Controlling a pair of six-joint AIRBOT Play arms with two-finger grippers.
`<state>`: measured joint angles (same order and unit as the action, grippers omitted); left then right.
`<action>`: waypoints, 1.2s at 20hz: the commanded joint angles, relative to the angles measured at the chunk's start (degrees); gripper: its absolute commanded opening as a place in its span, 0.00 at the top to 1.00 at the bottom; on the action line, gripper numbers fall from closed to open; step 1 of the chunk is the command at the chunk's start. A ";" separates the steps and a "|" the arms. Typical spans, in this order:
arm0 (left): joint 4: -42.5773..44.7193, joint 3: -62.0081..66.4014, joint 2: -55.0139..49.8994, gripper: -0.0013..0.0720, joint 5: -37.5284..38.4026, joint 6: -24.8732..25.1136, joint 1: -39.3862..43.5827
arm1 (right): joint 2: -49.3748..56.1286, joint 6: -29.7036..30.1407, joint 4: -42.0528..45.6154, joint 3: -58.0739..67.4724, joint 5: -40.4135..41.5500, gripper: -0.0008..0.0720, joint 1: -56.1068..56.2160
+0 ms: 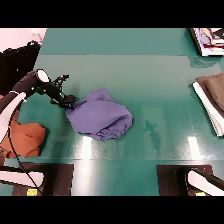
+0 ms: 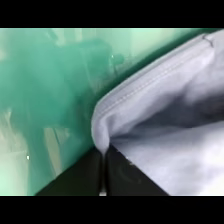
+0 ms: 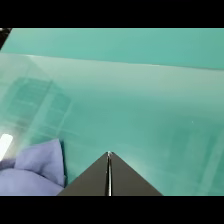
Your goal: Fold the shirts.
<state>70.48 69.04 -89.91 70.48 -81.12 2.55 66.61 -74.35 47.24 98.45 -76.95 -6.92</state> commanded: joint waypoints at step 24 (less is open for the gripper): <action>-0.22 15.10 10.25 0.95 -1.03 0.11 -0.09 | 21.22 9.49 -6.82 -39.52 22.49 0.34 38.75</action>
<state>70.24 84.09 -79.70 69.45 -81.03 2.50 84.95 -65.34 40.95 55.92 -55.29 30.48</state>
